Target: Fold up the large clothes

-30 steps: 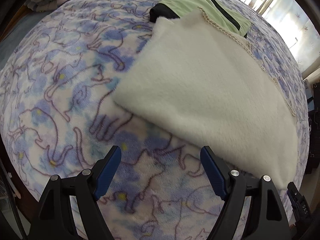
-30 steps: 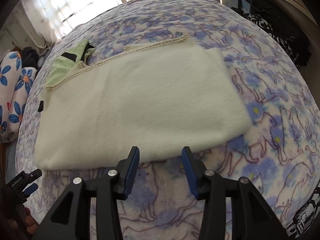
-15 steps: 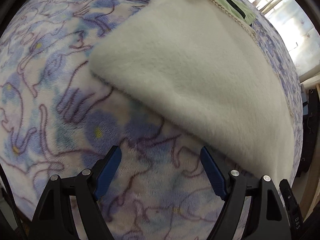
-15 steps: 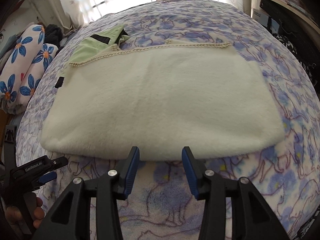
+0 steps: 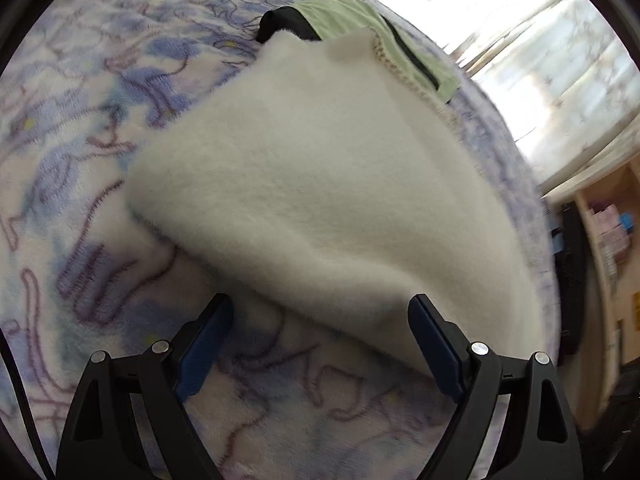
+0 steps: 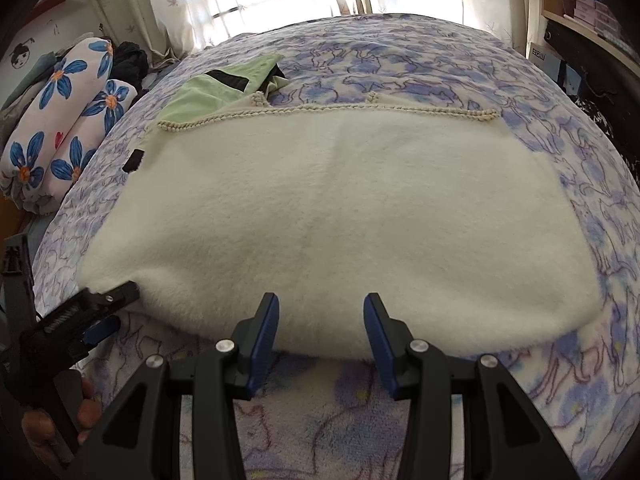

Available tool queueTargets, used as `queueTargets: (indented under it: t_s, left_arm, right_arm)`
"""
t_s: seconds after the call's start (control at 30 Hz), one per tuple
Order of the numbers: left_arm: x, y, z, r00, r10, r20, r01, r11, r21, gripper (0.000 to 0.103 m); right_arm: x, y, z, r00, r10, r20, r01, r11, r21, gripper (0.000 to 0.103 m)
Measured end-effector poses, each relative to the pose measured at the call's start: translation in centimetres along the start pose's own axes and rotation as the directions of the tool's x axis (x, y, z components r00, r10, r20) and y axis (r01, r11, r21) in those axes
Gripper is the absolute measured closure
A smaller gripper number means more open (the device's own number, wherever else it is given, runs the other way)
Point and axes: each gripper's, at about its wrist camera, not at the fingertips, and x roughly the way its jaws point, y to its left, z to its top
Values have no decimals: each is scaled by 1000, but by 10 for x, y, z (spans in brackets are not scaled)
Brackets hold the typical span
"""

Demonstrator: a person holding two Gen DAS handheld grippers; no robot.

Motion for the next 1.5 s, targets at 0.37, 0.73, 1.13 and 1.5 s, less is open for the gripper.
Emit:
queueTargets:
  t_s: [0.37,0.73,1.13,1.5]
  left_arm:
    - [31,3,35,993,-99,70,103,993,-61,16]
    - [34,-40,70,977,3,212,5,999,-35,81]
    - [-54,-177,40,941,-79,328,-57,921,386,82]
    - [-19,-329,-28,954,-256,156,88,735,673,83]
  right_arm:
    - [-3,21,1,999,16,49,-13,998,-58,59]
    - [29,31,35,978,-140,156,160,980,-121,62]
    - [75,30,40,996,-36,76,50,980,-191,98]
    - [0,-107,36,991,74,110,-104,947,305,99]
